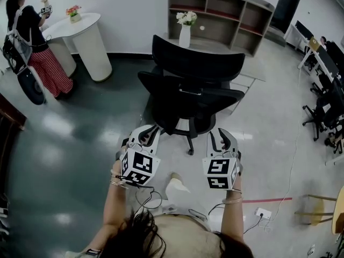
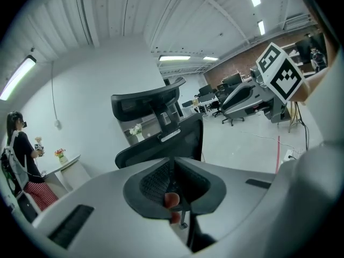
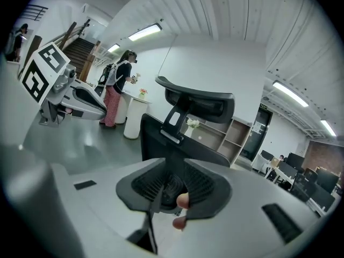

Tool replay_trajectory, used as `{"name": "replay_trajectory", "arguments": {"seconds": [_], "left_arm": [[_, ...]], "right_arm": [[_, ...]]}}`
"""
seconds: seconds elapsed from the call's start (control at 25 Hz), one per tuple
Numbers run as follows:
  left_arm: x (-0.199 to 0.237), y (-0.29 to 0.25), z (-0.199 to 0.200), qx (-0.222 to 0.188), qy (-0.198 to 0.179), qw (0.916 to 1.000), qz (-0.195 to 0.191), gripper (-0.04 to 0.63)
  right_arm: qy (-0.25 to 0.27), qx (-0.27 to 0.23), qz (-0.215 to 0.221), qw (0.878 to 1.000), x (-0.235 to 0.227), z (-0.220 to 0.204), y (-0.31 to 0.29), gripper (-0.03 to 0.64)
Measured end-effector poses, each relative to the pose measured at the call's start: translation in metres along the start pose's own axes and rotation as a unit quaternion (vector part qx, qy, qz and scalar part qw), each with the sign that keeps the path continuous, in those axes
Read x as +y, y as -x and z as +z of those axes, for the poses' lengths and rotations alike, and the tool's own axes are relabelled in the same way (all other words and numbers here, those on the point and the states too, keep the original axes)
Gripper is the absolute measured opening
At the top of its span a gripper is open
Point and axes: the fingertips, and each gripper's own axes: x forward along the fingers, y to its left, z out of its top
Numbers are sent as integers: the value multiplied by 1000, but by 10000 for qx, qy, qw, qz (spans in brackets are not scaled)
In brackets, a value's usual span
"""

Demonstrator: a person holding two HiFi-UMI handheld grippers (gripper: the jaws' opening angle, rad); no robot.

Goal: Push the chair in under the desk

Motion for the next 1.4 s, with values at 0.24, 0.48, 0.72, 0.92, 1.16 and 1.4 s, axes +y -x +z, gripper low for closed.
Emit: {"name": "replay_trajectory", "arguments": {"seconds": [0.24, 0.48, 0.72, 0.92, 1.16, 1.4], "left_arm": [[-8, 18, 0, -65, 160, 9998, 72, 25], [-20, 33, 4, -72, 180, 9997, 129, 21], [-30, 53, 6, -42, 125, 9998, 144, 21], [-32, 64, 4, 13, 97, 9998, 183, 21], [-42, 76, 1, -46, 65, 9996, 278, 21], [-43, 88, -1, 20, -30, 9991, 433, 21]], "right_arm": [[36, -3, 17, 10000, 9, -3, 19, 92], [83, -29, -62, 9999, 12, -6, 36, 60], [52, 32, -115, 9999, 15, -11, 49, 45], [77, 79, -187, 9998, 19, -12, 59, 40], [347, 265, -288, 9986, 23, -24, 69, 38], [488, 235, -316, 9980, 26, -22, 76, 38]]}}
